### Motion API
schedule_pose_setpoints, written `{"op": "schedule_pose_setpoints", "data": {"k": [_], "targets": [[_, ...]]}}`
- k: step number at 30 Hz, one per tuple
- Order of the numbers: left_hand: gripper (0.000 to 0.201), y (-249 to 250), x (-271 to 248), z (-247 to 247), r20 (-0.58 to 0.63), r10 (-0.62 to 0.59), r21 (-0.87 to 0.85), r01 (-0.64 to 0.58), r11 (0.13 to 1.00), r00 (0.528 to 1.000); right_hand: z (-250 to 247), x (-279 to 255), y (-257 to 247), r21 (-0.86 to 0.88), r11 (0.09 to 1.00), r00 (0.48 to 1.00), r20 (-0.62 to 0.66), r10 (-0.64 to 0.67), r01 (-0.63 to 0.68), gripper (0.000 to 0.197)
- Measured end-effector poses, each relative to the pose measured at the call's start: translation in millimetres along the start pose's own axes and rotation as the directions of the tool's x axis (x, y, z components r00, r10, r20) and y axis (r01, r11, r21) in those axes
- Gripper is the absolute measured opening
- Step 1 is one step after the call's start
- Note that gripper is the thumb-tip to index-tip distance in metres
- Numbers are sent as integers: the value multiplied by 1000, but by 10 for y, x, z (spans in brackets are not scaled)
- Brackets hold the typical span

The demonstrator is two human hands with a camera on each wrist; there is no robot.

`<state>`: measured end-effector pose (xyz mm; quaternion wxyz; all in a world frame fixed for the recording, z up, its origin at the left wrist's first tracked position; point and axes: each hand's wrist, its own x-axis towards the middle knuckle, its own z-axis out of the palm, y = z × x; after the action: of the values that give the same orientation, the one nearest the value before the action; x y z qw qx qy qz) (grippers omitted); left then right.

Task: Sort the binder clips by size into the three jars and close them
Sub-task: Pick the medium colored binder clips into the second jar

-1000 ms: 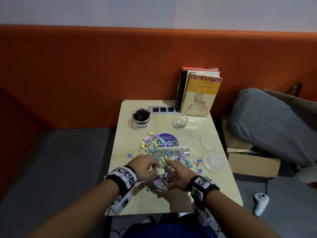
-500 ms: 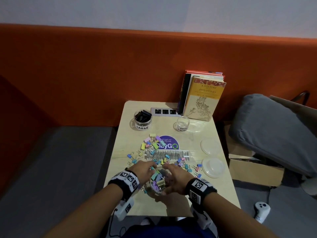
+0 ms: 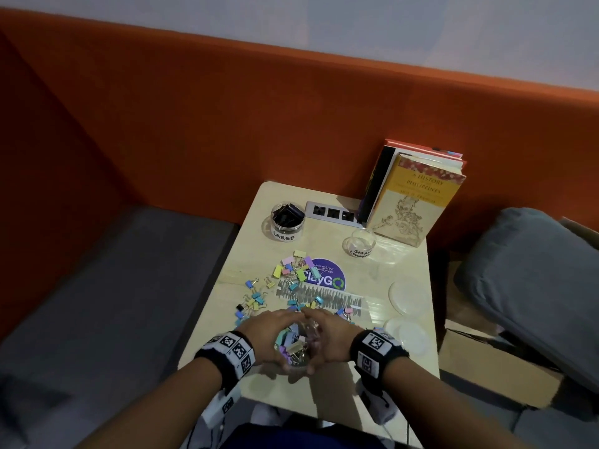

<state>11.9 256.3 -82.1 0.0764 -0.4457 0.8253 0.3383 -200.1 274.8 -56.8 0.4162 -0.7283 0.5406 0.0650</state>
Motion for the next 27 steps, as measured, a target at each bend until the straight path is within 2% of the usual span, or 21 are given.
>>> {"op": "schedule_pose_setpoints", "data": {"k": [2, 4, 7, 9, 13, 15, 18, 23, 27], "targets": [[104, -24, -16, 53, -32, -49, -51, 48, 998, 998, -124, 76, 72, 58, 998, 1000, -17, 0, 1, 96], [104, -5, -50, 50, -37, -101, -92, 97, 991, 994, -249, 191, 149, 125, 992, 994, -105, 35, -21, 68], [105, 59, -78, 1, -10, -171, -140, 168, 976, 985, -445, 423, 244, -62, 998, 967, -256, 5, -21, 40], [105, 100, -93, -23, 7, -202, -158, 201, 967, 979, -533, 589, 300, -148, 989, 959, -281, -25, -18, 42], [105, 125, -122, -7, 23, -256, -224, 254, 941, 966, -532, 858, 442, -294, 956, 982, -186, -38, -19, 62], [107, 136, -127, 32, 10, -296, -256, 288, 923, 955, -456, 897, 513, -344, 939, 988, -147, -47, -6, 59], [110, 155, -144, 74, -10, -329, -312, 310, 898, 944, -354, 887, 566, -377, 926, 979, -190, -68, -9, 53], [109, 190, -162, 76, 4, -341, -357, 320, 877, 940, -369, 891, 586, -305, 951, 971, -239, -27, -49, 60], [106, 231, -179, 50, -26, -335, -294, 314, 903, 942, -441, 877, 625, -326, 942, 968, -251, -12, -73, 42]]}}
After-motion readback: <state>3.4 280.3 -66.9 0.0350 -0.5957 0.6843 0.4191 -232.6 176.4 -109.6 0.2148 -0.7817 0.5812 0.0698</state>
